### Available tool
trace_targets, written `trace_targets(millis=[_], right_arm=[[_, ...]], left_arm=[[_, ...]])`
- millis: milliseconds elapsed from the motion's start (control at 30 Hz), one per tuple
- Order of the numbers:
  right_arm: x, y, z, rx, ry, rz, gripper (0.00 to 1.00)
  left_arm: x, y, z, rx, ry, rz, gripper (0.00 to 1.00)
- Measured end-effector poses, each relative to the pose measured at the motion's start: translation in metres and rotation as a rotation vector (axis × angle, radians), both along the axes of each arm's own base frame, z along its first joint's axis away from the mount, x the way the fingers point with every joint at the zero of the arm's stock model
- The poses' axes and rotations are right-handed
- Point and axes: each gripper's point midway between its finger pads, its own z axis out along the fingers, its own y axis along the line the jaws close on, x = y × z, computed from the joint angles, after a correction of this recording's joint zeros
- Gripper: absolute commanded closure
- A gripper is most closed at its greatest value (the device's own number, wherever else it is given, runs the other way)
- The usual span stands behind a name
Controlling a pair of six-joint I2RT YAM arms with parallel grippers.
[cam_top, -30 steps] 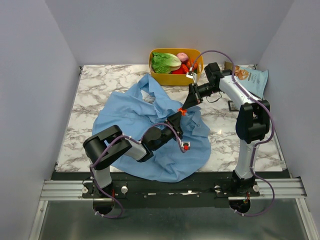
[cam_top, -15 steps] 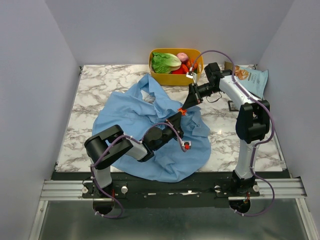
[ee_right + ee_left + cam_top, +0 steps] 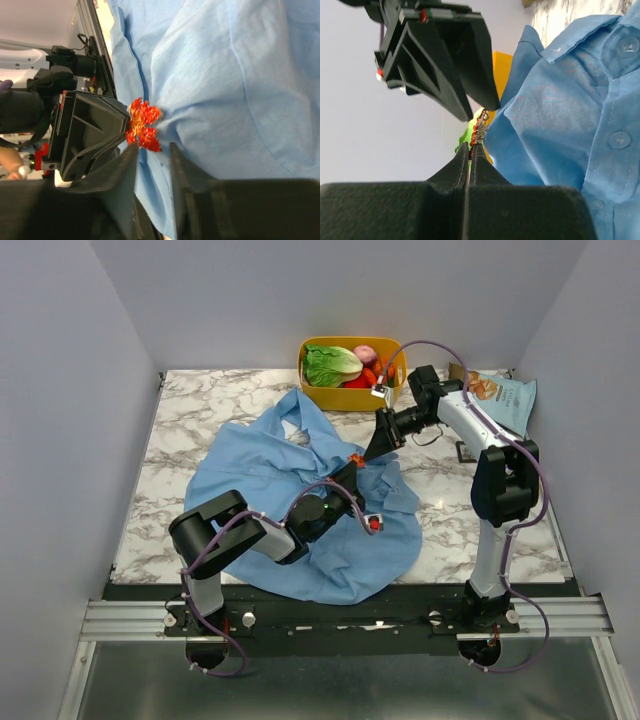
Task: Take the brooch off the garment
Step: Remove the brooch from the clothes.
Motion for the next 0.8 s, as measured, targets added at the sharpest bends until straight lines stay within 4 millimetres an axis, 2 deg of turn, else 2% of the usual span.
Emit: trace_targets(millis=[167,333,633,800], right_arm=[[0.004,-0.006,-0.002,-0.016,-0.012,-0.014,0.44],[0.011,-0.018,0.002,-0.023,-0.030,-0.048,0.42],[0.026,-0.053,0.024,-0.039,-0.105,-0.141,0.39],[0.029,-0.065,0.037,-0.047,-0.150,-0.176,0.39]], left_arm=[[0.004,0.011,0.007,-0.082,0.049,0.061,1.00],[0.006,0.018,0.016,-0.170,0.089,0.103,1.00],[0.007,0.018,0.015,-0.265,0.180,0.154,1.00],[0.009,0.017,0.011,-0.277,0.248,0.181,1.00]])
